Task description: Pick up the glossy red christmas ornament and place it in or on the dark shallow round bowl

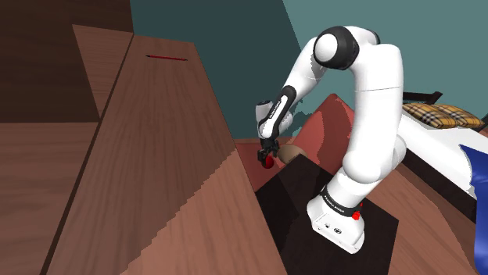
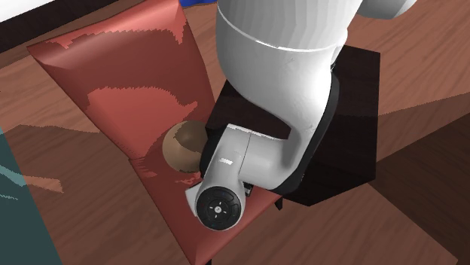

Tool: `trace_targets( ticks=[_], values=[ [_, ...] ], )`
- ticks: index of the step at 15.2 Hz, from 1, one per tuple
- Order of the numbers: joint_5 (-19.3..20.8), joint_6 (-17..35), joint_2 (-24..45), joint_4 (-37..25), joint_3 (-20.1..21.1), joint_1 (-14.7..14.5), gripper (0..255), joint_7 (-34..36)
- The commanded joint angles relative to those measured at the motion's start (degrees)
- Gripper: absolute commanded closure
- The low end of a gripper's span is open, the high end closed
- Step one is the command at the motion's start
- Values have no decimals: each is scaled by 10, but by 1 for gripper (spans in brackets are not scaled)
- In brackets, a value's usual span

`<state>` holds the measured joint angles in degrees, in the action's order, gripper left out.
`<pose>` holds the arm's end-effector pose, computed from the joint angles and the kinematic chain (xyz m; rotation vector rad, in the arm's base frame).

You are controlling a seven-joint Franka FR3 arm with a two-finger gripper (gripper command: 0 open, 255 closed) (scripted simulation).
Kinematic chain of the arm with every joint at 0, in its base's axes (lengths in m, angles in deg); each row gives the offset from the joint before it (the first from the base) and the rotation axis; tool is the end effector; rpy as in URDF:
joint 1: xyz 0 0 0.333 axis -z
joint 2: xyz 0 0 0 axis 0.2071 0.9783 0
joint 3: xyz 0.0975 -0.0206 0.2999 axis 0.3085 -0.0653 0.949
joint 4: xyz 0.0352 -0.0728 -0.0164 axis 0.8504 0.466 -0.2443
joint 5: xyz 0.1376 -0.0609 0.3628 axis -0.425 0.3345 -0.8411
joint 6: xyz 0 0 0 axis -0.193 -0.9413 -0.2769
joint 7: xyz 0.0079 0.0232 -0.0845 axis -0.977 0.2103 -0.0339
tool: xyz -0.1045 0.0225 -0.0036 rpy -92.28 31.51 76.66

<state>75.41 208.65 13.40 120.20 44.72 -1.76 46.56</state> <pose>0.4121 -0.1219 0.0645 2.9625 -0.0813 -0.5574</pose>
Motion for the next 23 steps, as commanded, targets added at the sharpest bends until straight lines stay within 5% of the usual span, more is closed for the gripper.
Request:
trace_targets(
  ticks=[1,6,7,16,23],
  values=[
    [1,4,4,0,-1,0,0,1],
    [1,4,4,0,-1,0,0,1],
    [1,4,4,0,-1,0,255,1],
    [1,4,4,0,-1,0,255,1],
    [-5,-38,-61,22,2,2,255,-11]
  ],
)
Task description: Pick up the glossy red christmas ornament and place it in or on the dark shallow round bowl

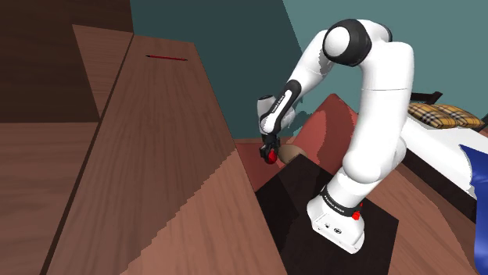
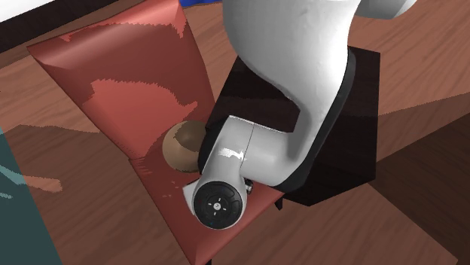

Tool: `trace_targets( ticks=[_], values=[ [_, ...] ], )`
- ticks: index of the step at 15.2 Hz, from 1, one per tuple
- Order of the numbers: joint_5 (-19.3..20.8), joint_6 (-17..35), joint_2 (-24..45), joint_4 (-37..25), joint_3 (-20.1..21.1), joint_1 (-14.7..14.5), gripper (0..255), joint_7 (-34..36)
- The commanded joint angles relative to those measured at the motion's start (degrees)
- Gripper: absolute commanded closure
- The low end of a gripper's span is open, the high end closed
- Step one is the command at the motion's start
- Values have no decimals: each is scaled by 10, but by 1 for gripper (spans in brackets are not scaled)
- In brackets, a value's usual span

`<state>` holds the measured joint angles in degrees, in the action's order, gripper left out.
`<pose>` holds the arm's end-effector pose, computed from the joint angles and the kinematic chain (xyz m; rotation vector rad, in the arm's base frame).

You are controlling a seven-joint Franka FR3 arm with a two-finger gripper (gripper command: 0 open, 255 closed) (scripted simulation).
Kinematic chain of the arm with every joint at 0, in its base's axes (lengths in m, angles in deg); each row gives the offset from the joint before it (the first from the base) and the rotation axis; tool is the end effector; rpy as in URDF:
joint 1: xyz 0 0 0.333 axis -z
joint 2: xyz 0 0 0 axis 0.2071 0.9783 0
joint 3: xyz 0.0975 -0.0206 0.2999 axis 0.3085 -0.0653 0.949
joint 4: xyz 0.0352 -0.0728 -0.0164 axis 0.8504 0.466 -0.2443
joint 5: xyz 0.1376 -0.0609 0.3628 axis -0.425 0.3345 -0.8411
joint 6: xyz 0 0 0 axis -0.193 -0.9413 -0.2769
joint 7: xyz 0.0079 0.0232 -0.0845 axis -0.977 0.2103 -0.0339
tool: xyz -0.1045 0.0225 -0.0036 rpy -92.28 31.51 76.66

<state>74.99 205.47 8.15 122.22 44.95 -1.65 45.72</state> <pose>0.4112 -0.1212 0.0940 2.9626 -0.0812 -0.5566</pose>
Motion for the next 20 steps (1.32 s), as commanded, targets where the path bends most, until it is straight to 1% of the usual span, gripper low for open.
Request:
trace_targets(
  ticks=[1,16,20],
  values=[
    [-2,-13,-18,5,0,1,255,-4],
    [-18,-116,-147,29,6,2,255,-31],
    [10,-98,-147,37,-28,38,255,-76]
  ],
)
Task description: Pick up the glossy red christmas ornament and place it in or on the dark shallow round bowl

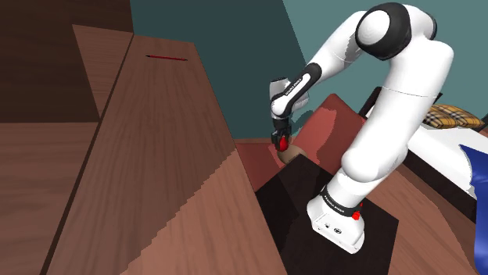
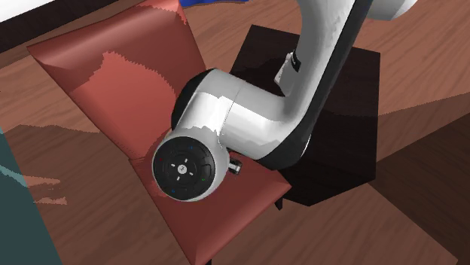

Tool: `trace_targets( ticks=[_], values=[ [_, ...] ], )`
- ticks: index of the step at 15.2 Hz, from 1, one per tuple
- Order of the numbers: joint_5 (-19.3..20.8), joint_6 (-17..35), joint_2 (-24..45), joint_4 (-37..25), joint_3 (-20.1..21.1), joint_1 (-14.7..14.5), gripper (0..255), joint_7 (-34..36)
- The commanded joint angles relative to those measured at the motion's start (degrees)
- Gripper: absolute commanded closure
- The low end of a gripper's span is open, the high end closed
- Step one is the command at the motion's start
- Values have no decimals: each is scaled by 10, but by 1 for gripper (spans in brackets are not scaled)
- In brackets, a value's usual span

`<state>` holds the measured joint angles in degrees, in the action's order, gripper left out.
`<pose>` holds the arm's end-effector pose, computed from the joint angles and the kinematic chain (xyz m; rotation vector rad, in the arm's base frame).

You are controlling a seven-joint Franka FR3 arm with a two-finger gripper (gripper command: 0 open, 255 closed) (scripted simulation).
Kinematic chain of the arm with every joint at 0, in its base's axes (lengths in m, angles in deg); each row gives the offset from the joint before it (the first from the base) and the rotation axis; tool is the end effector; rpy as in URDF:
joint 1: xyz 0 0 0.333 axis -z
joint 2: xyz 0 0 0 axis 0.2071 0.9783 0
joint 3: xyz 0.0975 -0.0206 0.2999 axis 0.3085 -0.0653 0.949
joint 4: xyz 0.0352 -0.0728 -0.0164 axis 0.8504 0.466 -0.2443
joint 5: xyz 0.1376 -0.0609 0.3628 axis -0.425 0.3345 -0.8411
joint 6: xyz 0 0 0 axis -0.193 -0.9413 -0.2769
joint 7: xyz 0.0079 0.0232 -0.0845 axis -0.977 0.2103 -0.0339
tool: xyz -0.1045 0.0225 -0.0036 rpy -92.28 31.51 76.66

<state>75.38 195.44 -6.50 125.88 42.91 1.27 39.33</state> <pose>0.3962 -0.1595 0.1802 2.9626 -0.0827 -0.5563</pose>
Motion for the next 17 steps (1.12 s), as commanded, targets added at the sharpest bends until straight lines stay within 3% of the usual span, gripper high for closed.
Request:
trace_targets(
  ticks=[1,13,17],
  values=[
    [13,7,0,1,-17,18,255,-23],
    [57,50,50,-50,-101,128,255,-174],
    [56,78,84,-55,-99,130,255,-168]
  ],
)
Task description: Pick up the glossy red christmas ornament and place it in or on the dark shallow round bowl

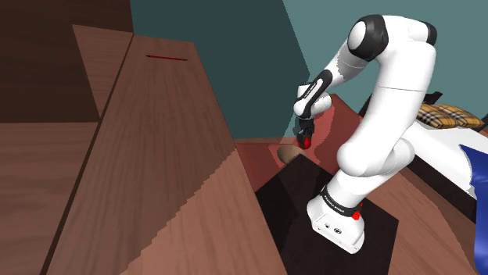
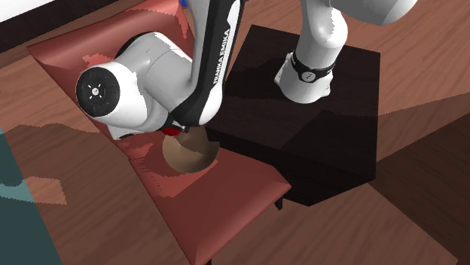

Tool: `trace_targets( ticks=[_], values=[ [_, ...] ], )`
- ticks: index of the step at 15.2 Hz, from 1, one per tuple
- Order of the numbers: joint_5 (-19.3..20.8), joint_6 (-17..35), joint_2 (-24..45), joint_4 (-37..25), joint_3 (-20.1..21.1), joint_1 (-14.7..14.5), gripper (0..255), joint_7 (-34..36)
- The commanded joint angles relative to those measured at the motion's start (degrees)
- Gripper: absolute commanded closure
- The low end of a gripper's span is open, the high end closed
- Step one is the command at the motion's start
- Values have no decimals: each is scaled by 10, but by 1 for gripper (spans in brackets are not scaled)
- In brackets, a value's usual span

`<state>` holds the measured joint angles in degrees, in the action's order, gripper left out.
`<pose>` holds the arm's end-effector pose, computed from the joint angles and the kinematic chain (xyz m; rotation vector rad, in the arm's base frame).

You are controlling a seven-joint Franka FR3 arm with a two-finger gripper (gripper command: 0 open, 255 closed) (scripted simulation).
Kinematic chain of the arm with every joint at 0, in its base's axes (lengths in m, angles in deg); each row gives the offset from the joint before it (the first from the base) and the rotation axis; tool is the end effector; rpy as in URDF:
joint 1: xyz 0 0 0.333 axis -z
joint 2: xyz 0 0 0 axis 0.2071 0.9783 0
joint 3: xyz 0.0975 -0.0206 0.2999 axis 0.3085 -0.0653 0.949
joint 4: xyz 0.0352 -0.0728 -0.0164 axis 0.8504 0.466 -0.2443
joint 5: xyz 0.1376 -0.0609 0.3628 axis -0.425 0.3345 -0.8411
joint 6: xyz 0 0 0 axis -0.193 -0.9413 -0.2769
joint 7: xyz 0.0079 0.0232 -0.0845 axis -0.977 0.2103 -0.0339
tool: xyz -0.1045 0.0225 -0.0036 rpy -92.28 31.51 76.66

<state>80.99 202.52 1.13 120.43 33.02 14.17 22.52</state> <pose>0.3301 -0.3275 0.1604 2.9625 -0.0821 -0.5576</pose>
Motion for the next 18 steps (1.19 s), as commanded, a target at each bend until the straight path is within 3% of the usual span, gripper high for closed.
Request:
trace_targets(
  ticks=[1,8,16,17,18],
  values=[
    [0,14,16,-2,0,2,255,2],
    [-1,61,80,-18,5,7,255,15],
    [-1,61,79,-18,6,8,255,15],
    [0,60,76,-15,6,6,0,16],
    [0,60,76,-15,5,8,0,15]
  ],
)
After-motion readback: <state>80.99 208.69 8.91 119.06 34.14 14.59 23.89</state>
